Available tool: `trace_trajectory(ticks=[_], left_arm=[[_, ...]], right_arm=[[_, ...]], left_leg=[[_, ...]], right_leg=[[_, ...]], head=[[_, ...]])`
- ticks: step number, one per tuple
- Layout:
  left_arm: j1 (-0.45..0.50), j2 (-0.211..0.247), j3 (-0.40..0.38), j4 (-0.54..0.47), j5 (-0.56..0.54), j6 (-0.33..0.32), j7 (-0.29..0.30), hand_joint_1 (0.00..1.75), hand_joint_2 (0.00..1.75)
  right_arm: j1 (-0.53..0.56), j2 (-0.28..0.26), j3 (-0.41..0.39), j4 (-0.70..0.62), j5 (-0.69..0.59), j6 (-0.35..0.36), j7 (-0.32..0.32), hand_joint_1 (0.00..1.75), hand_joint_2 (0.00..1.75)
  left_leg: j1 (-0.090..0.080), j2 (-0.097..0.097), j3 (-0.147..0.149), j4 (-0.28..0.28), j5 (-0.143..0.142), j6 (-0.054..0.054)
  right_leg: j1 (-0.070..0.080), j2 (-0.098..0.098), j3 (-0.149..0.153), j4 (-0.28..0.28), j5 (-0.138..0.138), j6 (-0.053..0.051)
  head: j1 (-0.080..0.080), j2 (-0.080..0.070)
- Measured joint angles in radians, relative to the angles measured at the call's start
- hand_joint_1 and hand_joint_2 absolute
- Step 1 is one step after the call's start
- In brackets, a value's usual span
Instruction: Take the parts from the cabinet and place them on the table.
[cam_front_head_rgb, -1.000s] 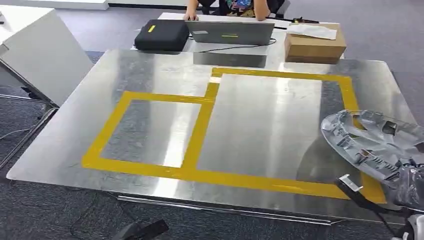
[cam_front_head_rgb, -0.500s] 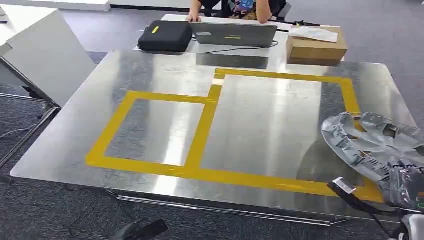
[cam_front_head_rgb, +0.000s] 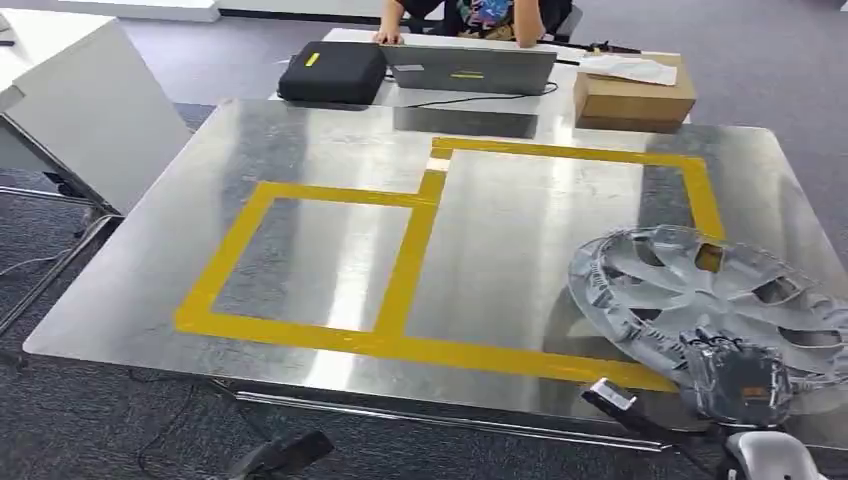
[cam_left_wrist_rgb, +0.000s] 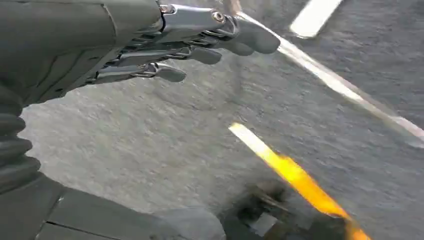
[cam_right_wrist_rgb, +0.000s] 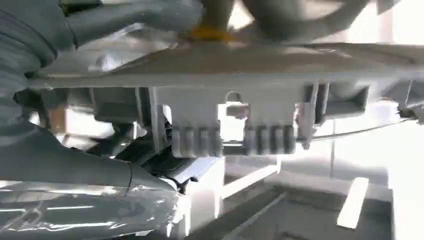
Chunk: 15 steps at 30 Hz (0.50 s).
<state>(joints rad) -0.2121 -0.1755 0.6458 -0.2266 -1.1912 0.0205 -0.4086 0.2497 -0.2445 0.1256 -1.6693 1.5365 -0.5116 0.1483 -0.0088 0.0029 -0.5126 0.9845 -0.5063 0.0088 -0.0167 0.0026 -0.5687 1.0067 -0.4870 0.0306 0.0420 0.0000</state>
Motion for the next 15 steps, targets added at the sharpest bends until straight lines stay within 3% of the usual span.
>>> trace_trajectory(ticks=[3, 11, 15], left_arm=[[-0.03, -0.02, 0.006, -0.001, 0.045, -0.073, -0.082, 0.0, 1.75], [-0.072, -0.034, 0.005, -0.001, 0.084, -0.143, -0.12, 0.0, 1.75], [-0.078, -0.036, -0.004, -0.002, 0.093, -0.146, -0.125, 0.0, 1.75]], right_arm=[[-0.034, 0.027, 0.075, 0.036, -0.004, -0.021, -0.032, 1.75, 1.75], [-0.113, 0.054, 0.212, 0.1, -0.046, -0.023, -0.1, 1.75, 1.75], [-0.131, 0.059, 0.238, 0.13, -0.041, -0.02, -0.086, 1.75, 1.75]], left_leg=[[0.0, 0.0, 0.0, 0.0, 0.0, 0.0], [0.0, 0.0, 0.001, 0.0, 0.001, 0.0], [0.0, 0.0, 0.001, 0.0, 0.001, 0.0]], right_leg=[[0.0, 0.0, 0.001, 0.0, 0.001, 0.0], [0.0, -0.001, 0.002, 0.0, 0.001, 0.0], [0.0, 0.0, 0.002, 0.0, 0.001, 0.0]], head=[[0.0, 0.0], [0.0, 0.0], [0.0, 0.0]])
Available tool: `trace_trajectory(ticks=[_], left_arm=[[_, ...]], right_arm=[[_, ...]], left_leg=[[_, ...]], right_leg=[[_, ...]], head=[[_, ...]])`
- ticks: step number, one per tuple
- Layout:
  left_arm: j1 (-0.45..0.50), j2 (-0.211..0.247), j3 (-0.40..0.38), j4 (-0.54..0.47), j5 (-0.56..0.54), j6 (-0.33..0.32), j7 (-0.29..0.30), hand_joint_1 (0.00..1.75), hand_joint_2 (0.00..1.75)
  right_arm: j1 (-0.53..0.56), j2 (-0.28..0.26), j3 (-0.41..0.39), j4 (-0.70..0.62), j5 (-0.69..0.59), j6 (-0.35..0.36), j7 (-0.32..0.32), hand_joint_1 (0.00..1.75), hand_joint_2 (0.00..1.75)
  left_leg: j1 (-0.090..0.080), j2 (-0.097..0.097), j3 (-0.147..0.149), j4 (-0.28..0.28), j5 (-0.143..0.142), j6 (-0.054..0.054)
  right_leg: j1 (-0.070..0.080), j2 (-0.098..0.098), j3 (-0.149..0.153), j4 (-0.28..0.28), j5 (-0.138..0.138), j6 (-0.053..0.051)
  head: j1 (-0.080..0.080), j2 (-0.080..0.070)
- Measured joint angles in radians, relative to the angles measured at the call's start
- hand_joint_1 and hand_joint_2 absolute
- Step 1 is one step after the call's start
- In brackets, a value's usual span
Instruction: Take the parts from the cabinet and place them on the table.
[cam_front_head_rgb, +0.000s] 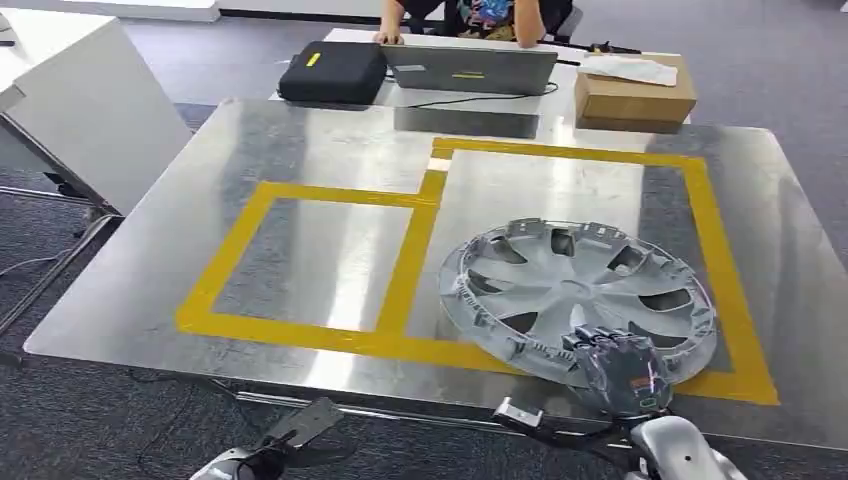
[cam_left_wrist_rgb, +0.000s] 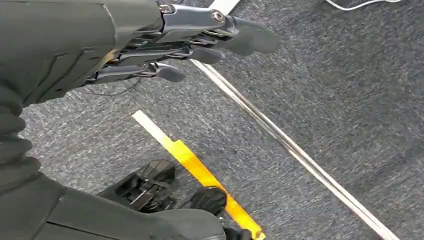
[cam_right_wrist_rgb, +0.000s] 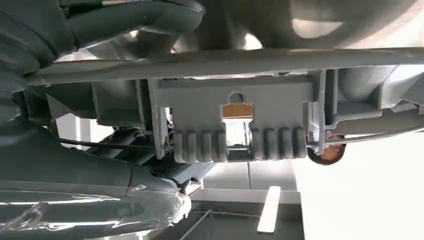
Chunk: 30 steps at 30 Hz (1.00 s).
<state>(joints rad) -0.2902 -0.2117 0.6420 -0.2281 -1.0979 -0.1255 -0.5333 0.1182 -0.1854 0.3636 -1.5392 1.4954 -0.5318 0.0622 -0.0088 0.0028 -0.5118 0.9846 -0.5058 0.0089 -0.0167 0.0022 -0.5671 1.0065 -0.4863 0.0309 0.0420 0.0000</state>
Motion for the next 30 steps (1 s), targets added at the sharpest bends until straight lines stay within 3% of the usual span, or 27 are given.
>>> trace_trajectory(ticks=[5, 6, 12, 15, 16, 20, 26, 30], left_arm=[[0.001, -0.003, -0.007, -0.001, 0.016, 0.016, 0.0, 0.0, 1.75], [0.002, -0.003, -0.008, -0.001, 0.022, 0.02, 0.0, 0.0, 1.75], [0.019, -0.001, -0.023, -0.003, 0.053, 0.044, 0.0, 0.0, 1.75], [0.027, 0.0, -0.025, -0.003, 0.068, 0.048, -0.001, 0.0, 1.75], [0.028, 0.0, -0.025, -0.003, 0.073, 0.049, -0.001, 0.0, 0.0], [0.03, 0.0, -0.026, -0.003, 0.085, 0.063, 0.002, 0.0, 0.0], [0.034, -0.002, -0.026, -0.005, 0.116, 0.081, 0.003, 0.0, 0.0], [0.04, -0.002, -0.026, -0.005, 0.133, 0.094, 0.001, 0.0, 0.0]], right_arm=[[0.007, 0.0, -0.019, 0.026, 0.041, 0.0, 0.102, 1.75, 1.75], [0.012, 0.0, -0.034, 0.029, 0.053, 0.001, 0.129, 0.0, 0.0], [0.056, -0.012, -0.123, 0.031, 0.072, 0.013, 0.306, 0.0, 0.0], [0.077, -0.023, -0.138, 0.03, 0.074, 0.018, 0.344, 0.0, 0.0], [0.082, -0.024, -0.14, 0.03, 0.074, 0.02, 0.35, 0.0, 0.0], [0.097, -0.026, -0.151, 0.027, 0.075, 0.018, 0.362, 0.0, 0.0], [0.134, 0.001, -0.192, -0.009, 0.063, -0.013, 0.255, 0.0, 0.0], [0.164, 0.039, -0.212, -0.056, -0.017, -0.041, 0.17, 0.0, 0.0]], left_leg=[[-0.001, 0.0, 0.0, 0.0, 0.0, 0.0], [-0.002, 0.0, 0.0, 0.0, 0.0, 0.0], [-0.003, 0.0, -0.001, 0.0, -0.001, 0.001], [-0.003, 0.0, -0.001, 0.0, -0.001, 0.001], [-0.003, 0.0, -0.001, 0.0, -0.001, 0.001], [-0.003, 0.0, -0.001, 0.0, -0.001, 0.002], [-0.003, 0.0, -0.001, 0.0, -0.001, 0.002], [-0.003, 0.0, -0.001, 0.0, -0.001, 0.002]], right_leg=[[-0.001, -0.001, 0.0, -0.001, 0.0, 0.0], [-0.001, -0.001, 0.0, -0.001, 0.0, 0.0], [-0.003, -0.001, 0.0, -0.001, 0.0, 0.0], [-0.003, -0.001, 0.0, -0.001, 0.0, 0.0], [-0.003, -0.001, 0.0, -0.001, 0.0, 0.0], [-0.003, -0.001, -0.001, -0.001, 0.0, 0.0], [-0.003, 0.0, -0.001, -0.001, 0.0, 0.0], [-0.003, 0.0, -0.001, -0.001, 0.0, 0.0]], head=[[0.0, 0.0], [0.0, 0.0], [0.0, 0.0], [0.0, 0.0], [0.0, 0.0], [0.0, 0.0], [0.0, 0.0], [0.0, 0.0]])
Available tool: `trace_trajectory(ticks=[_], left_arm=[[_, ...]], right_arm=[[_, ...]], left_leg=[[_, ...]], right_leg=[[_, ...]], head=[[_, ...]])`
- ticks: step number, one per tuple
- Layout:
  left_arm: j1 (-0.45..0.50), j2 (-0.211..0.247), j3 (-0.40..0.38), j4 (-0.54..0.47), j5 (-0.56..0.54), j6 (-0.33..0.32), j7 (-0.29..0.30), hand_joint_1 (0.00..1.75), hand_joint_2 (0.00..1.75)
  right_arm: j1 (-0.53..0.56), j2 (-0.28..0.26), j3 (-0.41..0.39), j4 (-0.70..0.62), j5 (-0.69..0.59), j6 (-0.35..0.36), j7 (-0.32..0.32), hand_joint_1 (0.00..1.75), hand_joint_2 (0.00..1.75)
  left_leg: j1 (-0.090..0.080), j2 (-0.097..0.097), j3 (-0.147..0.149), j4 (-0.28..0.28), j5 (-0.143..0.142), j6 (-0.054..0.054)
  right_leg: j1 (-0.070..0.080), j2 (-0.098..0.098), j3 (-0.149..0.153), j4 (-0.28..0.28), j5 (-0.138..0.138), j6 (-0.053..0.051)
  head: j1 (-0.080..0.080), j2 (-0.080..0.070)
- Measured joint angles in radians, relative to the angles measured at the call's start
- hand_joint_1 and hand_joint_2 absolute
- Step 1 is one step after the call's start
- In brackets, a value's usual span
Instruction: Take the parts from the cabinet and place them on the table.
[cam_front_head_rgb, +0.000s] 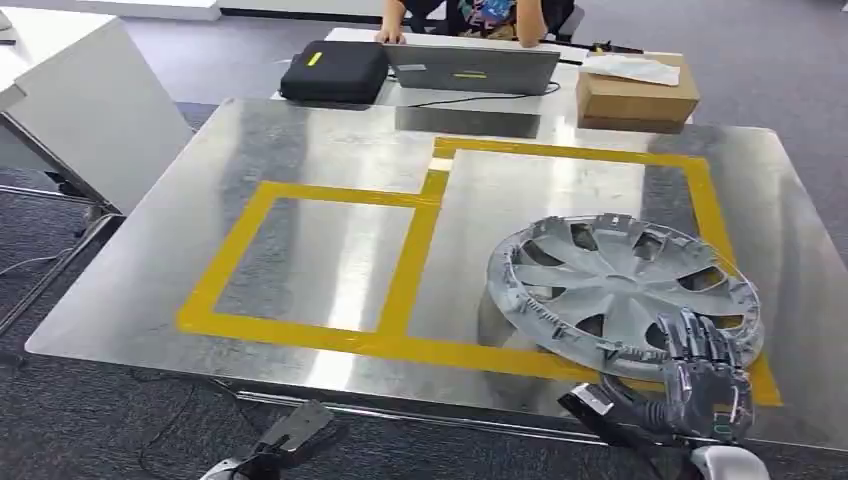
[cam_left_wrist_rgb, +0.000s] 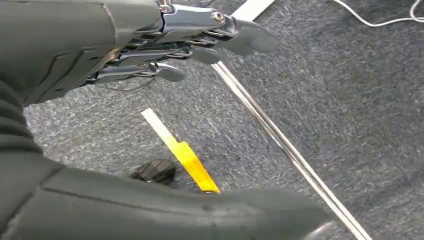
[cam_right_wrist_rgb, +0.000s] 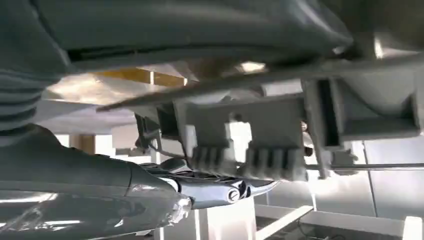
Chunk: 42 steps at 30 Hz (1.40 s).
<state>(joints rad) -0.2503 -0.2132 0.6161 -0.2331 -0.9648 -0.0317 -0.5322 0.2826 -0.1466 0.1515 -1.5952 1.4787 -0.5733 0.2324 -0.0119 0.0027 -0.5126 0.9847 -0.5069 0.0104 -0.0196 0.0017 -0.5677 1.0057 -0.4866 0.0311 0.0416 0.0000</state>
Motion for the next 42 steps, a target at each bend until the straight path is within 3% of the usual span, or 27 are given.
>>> trace_trajectory(ticks=[7, 8, 12, 17, 26, 32, 34, 38, 42], left_arm=[[0.002, 0.0, 0.0, 0.0, 0.002, 0.002, 0.0, 0.0, 0.0], [0.002, 0.0, 0.0, 0.0, 0.002, 0.002, -0.001, 0.0, 0.0], [0.002, 0.0, -0.001, 0.0, 0.005, 0.004, -0.001, 0.0, 0.0], [0.009, 0.004, -0.011, 0.0, 0.034, 0.021, -0.006, 0.0, 0.0], [0.014, 0.01, -0.037, -0.004, 0.061, 0.031, -0.011, 0.0, 0.0], [0.015, 0.011, -0.042, -0.004, 0.066, 0.032, -0.011, 0.0, 0.0], [0.017, 0.015, -0.053, -0.004, 0.075, 0.038, -0.011, 0.0, 0.0], [0.018, 0.017, -0.06, -0.004, 0.085, 0.038, -0.011, 0.0, 0.0], [0.02, 0.019, -0.07, -0.004, 0.099, 0.039, -0.021, 0.0, 0.0]], right_arm=[[0.02, 0.03, -0.019, -0.035, -0.011, -0.004, -0.009, 0.0, 0.0], [0.021, 0.033, -0.021, -0.038, -0.012, -0.004, -0.008, 0.0, 1.75], [0.026, 0.04, -0.024, -0.044, -0.045, -0.004, -0.035, 0.0, 1.75], [0.054, 0.064, -0.021, -0.092, -0.325, 0.009, -0.202, 0.0, 1.75], [0.1, 0.066, -0.001, -0.141, -0.562, 0.127, -0.205, 0.0, 1.75], [0.108, 0.066, -0.008, -0.143, -0.579, 0.14, -0.202, 0.0, 1.75], [0.123, 0.066, -0.045, -0.146, -0.677, 0.205, -0.212, 0.0, 1.75], [0.135, 0.066, -0.088, -0.149, -0.862, 0.315, -0.295, 0.0, 1.75], [0.16, 0.088, -0.125, -0.171, -0.847, 0.317, -0.382, 0.0, 1.75]], left_leg=[[0.0, 0.0, 0.0, 0.0, 0.0, 0.0], [0.0, 0.0, 0.0, 0.0, 0.0, 0.0], [-0.001, 0.0, 0.0, 0.0, 0.0, 0.0], [-0.001, 0.0, 0.0, 0.0, 0.0, 0.0], [-0.001, 0.0, -0.001, 0.0, 0.0, 0.0], [-0.001, 0.0, -0.001, 0.0, 0.0, 0.0], [-0.001, 0.0, -0.001, 0.0, 0.0, 0.0], [-0.001, 0.0, 0.0, 0.0, -0.001, 0.001], [-0.001, 0.0, 0.0, 0.0, -0.001, 0.001]], right_leg=[[0.0, 0.0, 0.0, 0.0, 0.0, 0.0], [0.0, 0.0, 0.0, 0.0, 0.0, 0.0], [0.0, 0.0, 0.0, 0.0, 0.0, 0.0], [0.0, 0.0, 0.0, 0.0, 0.0, 0.0], [0.0, 0.0, 0.0, 0.0, 0.0, 0.0], [0.0, 0.0, 0.0, 0.0, 0.0, 0.0], [0.0, 0.0, 0.0, 0.0, 0.0, 0.0], [-0.001, 0.0, 0.0, -0.001, 0.0, 0.0], [0.0, 0.0, 0.0, -0.001, 0.0, 0.0]], head=[[0.001, 0.0], [0.0, 0.0], [0.0, 0.0], [0.0, 0.0], [0.0, 0.0], [0.001, 0.0], [0.001, 0.0], [0.0, 0.0], [0.0, 0.0]])
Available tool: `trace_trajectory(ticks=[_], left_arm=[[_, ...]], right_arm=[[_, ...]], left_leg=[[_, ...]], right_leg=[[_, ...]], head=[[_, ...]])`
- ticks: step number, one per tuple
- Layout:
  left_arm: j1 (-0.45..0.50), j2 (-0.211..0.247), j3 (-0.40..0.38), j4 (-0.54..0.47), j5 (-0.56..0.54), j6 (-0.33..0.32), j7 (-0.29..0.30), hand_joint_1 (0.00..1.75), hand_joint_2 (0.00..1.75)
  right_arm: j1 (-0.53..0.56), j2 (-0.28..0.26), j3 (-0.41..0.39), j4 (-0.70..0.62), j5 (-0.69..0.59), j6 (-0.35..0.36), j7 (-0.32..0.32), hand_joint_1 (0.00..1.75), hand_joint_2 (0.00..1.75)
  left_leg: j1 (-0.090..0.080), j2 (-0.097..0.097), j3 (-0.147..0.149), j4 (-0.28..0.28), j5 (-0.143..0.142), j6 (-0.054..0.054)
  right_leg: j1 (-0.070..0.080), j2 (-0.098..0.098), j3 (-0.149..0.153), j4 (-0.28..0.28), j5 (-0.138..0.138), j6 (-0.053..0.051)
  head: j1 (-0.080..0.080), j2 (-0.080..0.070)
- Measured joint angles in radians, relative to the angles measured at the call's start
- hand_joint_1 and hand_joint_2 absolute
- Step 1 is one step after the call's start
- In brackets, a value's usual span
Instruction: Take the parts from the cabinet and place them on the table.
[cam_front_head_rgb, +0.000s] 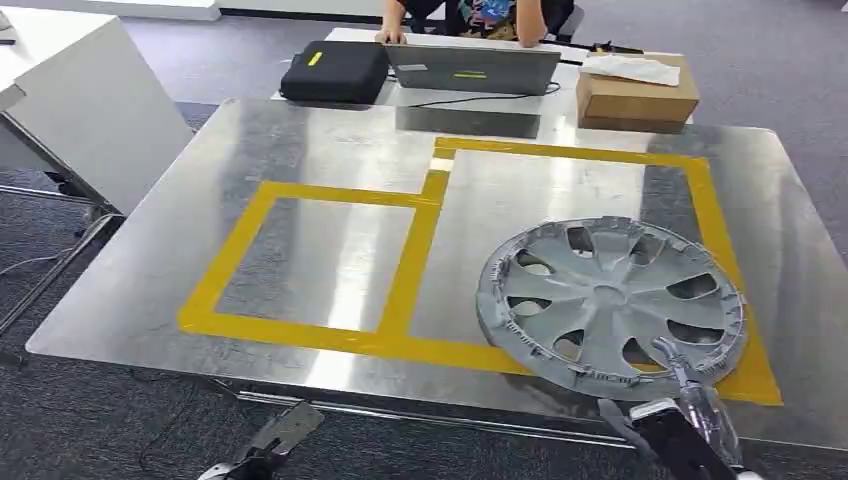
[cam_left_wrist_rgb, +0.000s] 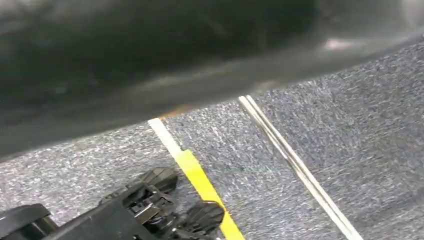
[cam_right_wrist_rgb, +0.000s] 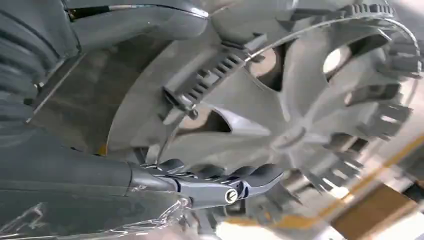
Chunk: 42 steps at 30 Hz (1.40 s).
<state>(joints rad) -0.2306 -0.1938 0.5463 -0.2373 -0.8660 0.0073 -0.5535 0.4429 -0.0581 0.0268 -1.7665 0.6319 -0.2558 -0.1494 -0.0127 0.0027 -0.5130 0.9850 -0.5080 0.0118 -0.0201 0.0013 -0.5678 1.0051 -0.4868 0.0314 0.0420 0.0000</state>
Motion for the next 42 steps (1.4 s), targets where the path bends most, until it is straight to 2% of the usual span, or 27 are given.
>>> trace_trajectory(ticks=[1, 3, 4, 5, 8, 9, 11, 12, 13, 14, 15, 16, 19, 21, 23, 24, 26, 29, 30, 32, 34, 35, 36, 38, 39, 40, 42], left_arm=[[0.001, 0.001, -0.002, 0.0, 0.008, 0.0, -0.003, 0.0, 0.0], [0.002, 0.004, -0.003, -0.002, 0.023, -0.001, -0.018, 0.0, 0.0], [0.003, 0.004, -0.003, -0.003, 0.03, 0.0, -0.028, 0.0, 0.0], [0.003, 0.004, -0.003, -0.005, 0.033, 0.001, -0.038, 0.0, 0.0], [0.006, 0.003, -0.004, -0.008, 0.05, 0.013, -0.06, 0.0, 0.0], [0.007, 0.003, -0.004, -0.008, 0.054, 0.019, -0.066, 0.0, 0.0], [0.009, 0.003, -0.004, -0.008, 0.065, 0.031, -0.082, 0.0, 0.0], [0.009, 0.003, -0.005, -0.009, 0.071, 0.037, -0.092, 0.0, 0.0], [0.009, 0.003, -0.005, -0.011, 0.076, 0.042, -0.099, 0.0, 0.0], [0.009, 0.007, -0.004, -0.016, 0.086, 0.045, -0.109, 0.0, 0.0], [0.007, 0.006, -0.005, -0.019, 0.093, 0.047, -0.115, 0.0, 0.0], [0.007, 0.007, -0.005, -0.02, 0.101, 0.05, -0.123, 0.0, 0.0], [0.01, 0.009, -0.005, -0.022, 0.121, 0.056, -0.131, 0.0, 0.0], [0.01, 0.009, -0.005, -0.024, 0.126, 0.06, -0.135, 0.0, 0.0], [0.011, 0.009, -0.005, -0.024, 0.13, 0.06, -0.14, 0.0, 0.0], [0.013, 0.009, -0.005, -0.024, 0.131, 0.06, -0.14, 0.0, 0.0], [0.015, 0.009, -0.005, -0.025, 0.131, 0.06, -0.141, 0.0, 0.0], [0.01, 0.011, -0.005, -0.028, 0.131, 0.06, -0.142, 0.0, 0.0], [0.008, 0.013, -0.006, -0.034, 0.131, 0.061, -0.142, 0.0, 0.0], [0.005, 0.01, -0.006, -0.034, 0.132, 0.061, -0.143, 0.0, 0.0], [0.009, 0.01, -0.006, -0.035, 0.134, 0.062, -0.143, 0.0, 0.0], [0.008, 0.009, -0.006, -0.035, 0.138, 0.064, -0.143, 0.0, 0.0], [0.009, 0.005, -0.007, -0.035, 0.143, 0.07, -0.144, 0.0, 0.0], [0.019, -0.004, -0.006, -0.037, 0.157, 0.085, -0.145, 0.0, 0.0], [0.024, -0.008, -0.007, -0.037, 0.164, 0.092, -0.145, 0.0, 0.0], [0.029, -0.011, -0.007, -0.037, 0.172, 0.096, -0.145, 0.0, 0.0], [0.038, -0.014, -0.011, -0.038, 0.191, 0.101, -0.145, 0.0, 0.0]], right_arm=[[0.013, 0.015, -0.004, -0.013, 0.027, -0.023, -0.028, 0.0, 1.75], [0.043, 0.059, -0.012, -0.049, 0.076, -0.084, -0.091, 0.0, 1.75], [0.059, 0.083, -0.017, -0.064, 0.096, -0.117, -0.12, 0.0, 1.75], [0.074, 0.107, -0.022, -0.073, 0.111, -0.152, -0.151, 0.0, 1.75], [0.114, 0.198, -0.042, -0.082, 0.142, -0.236, -0.257, 0.0, 1.75], [0.126, 0.225, -0.054, -0.081, 0.148, -0.257, -0.294, 0.0, 1.75], [0.142, 0.273, -0.077, -0.073, 0.122, -0.28, -0.351, 0.0, 1.75], [0.147, 0.29, -0.084, -0.068, 0.102, -0.291, -0.367, 0.0, 0.0], [0.15, 0.307, -0.09, -0.06, 0.074, -0.313, -0.377, 0.0, 0.0], [0.147, 0.319, -0.093, -0.042, 0.048, -0.341, -0.382, 0.0, 0.0], [0.148, 0.335, -0.093, -0.025, 0.027, -0.369, -0.382, 0.0, 0.0], [0.148, 0.343, -0.095, -0.005, 0.001, -0.387, -0.381, 0.0, 0.0], [0.127, 0.363, -0.119, 0.089, -0.111, -0.412, -0.403, 0.0, 0.0], [0.109, 0.375, -0.134, 0.151, -0.198, -0.396, -0.436, 0.0, 0.0], [0.097, 0.382, -0.147, 0.196, -0.221, -0.39, -0.449, 0.0, 0.0], [0.094, 0.383, -0.151, 0.213, -0.225, -0.389, -0.451, 0.0, 0.0], [0.086, 0.389, -0.16, 0.245, -0.23, -0.388, -0.451, 0.0, 0.0], [0.08, 0.397, -0.169, 0.265, -0.231, -0.388, -0.451, 0.0, 0.0], [0.079, 0.4, -0.171, 0.272, -0.231, -0.388, -0.451, 0.0, 0.0], [0.076, 0.403, -0.173, 0.285, -0.232, -0.386, -0.451, 0.0, 0.0], [0.074, 0.404, -0.176, 0.291, -0.283, -0.34, -0.451, 0.0, 0.0], [0.072, 0.404, -0.179, 0.302, -0.315, -0.311, -0.452, 0.0, 0.0], [0.066, 0.404, -0.185, 0.319, -0.339, -0.302, -0.457, 0.0, 0.0], [0.039, 0.404, -0.201, 0.378, -0.367, -0.308, -0.472, 0.0, 0.0], [0.023, 0.404, -0.213, 0.415, -0.376, -0.32, -0.473, 0.0, 0.0], [0.008, 0.404, -0.225, 0.453, -0.38, -0.33, -0.475, 0.0, 0.0], [-0.023, 0.404, -0.251, 0.528, -0.395, -0.331, -0.475, 0.0, 0.0]], left_leg=[[-0.001, 0.0, -0.001, 0.004, -0.003, 0.001], [-0.005, -0.001, 0.004, -0.014, 0.01, 0.023], [0.01, 0.002, 0.022, -0.048, 0.029, 0.028], [0.009, 0.005, 0.029, -0.062, 0.036, 0.03], [0.014, 0.008, 0.026, -0.059, 0.039, 0.03], [0.016, 0.009, 0.025, -0.057, 0.038, 0.029], [0.025, 0.009, 0.025, -0.05, 0.032, 0.014], [0.033, 0.008, 0.024, -0.04, 0.026, 0.004], [0.04, 0.007, 0.02, -0.021, 0.016, -0.011], [0.042, 0.007, 0.011, -0.008, 0.008, -0.024], [0.037, 0.005, -0.001, 0.022, -0.004, -0.036], [0.036, 0.005, -0.005, 0.022, 0.0, -0.036], [0.044, 0.005, -0.01, 0.026, -0.006, -0.045], [0.042, 0.004, -0.045, 0.105, -0.089, -0.044], [0.04, 0.004, -0.105, 0.264, -0.179, -0.042], [0.039, 0.004, -0.121, 0.318, -0.203, -0.038], [0.034, 0.004, -0.086, 0.288, -0.176, -0.023], [0.009, 0.002, 0.082, 0.024, -0.089, 0.025], [0.005, 0.006, 0.086, 0.002, -0.097, 0.026], [-0.003, 0.005, 0.076, 0.001, -0.075, 0.018], [-0.003, 0.004, 0.061, -0.016, -0.039, 0.022], [0.003, 0.01, 0.049, -0.021, -0.023, 0.022], [0.003, 0.009, 0.031, -0.021, -0.013, 0.031], [0.0, 0.012, 0.0, -0.021, 0.011, 0.031], [-0.002, 0.015, -0.015, -0.019, 0.024, 0.031], [-0.004, 0.016, -0.03, -0.018, 0.036, 0.032], [-0.007, 0.018, -0.059, -0.014, 0.055, 0.031]], right_leg=[[-0.005, 0.0, 0.001, -0.005, 0.002, 0.002], [-0.004, -0.002, 0.01, -0.021, 0.013, 0.018], [-0.004, -0.002, 0.003, -0.018, 0.004, 0.015], [-0.001, -0.001, -0.003, -0.001, -0.012, 0.016], [-0.007, 0.0, -0.111, 0.228, -0.121, 0.028], [-0.011, 0.0, -0.136, 0.277, -0.13, 0.034], [-0.019, -0.002, -0.109, 0.219, -0.073, 0.046], [-0.025, -0.004, -0.067, 0.137, -0.028, 0.055], [-0.033, -0.007, -0.017, 0.04, 0.014, 0.066], [-0.026, 0.001, -0.01, 0.028, -0.026, 0.073], [-0.028, 0.01, -0.005, 0.022, -0.011, 0.047], [-0.027, 0.01, -0.014, 0.036, -0.013, 0.031], [-0.022, 0.009, -0.027, 0.045, -0.008, 0.01], [-0.019, 0.008, -0.041, 0.045, 0.002, -0.006], [-0.013, 0.004, -0.062, 0.045, 0.015, -0.018], [-0.009, 0.004, -0.071, 0.045, 0.022, -0.02], [0.001, 0.005, -0.089, 0.045, 0.037, -0.023], [0.005, 0.006, -0.108, 0.045, 0.062, -0.021], [0.012, 0.006, -0.11, 0.044, 0.069, -0.013], [0.001, -0.002, -0.11, 0.035, 0.087, -0.001], [0.002, -0.003, -0.109, 0.014, 0.115, 0.012], [0.0, -0.002, -0.12, 0.025, 0.084, 0.014], [0.001, -0.001, -0.137, 0.057, 0.023, 0.014], [0.001, -0.002, -0.157, 0.196, -0.107, 0.019], [0.002, -0.002, -0.163, 0.265, -0.135, 0.02], [0.003, -0.002, -0.157, 0.305, -0.126, 0.02], [0.006, -0.002, -0.093, 0.277, -0.048, 0.017]], head=[[0.0, 0.0], [-0.004, 0.0], [-0.002, 0.0], [-0.001, 0.0], [0.0, 0.0], [-0.001, 0.0], [-0.001, 0.0], [0.0, 0.0], [0.0, 0.0], [0.005, 0.0], [0.009, 0.0], [0.002, 0.0], [-0.004, 0.0], [-0.008, 0.0], [-0.012, 0.0], [-0.012, 0.0], [-0.013, 0.0], [-0.012, 0.0], [-0.01, 0.0], [-0.014, 0.0], [-0.015, 0.0], [-0.014, 0.0], [-0.013, 0.0], [-0.009, 0.0], [-0.008, 0.0], [-0.009, 0.0], [-0.009, 0.0]])
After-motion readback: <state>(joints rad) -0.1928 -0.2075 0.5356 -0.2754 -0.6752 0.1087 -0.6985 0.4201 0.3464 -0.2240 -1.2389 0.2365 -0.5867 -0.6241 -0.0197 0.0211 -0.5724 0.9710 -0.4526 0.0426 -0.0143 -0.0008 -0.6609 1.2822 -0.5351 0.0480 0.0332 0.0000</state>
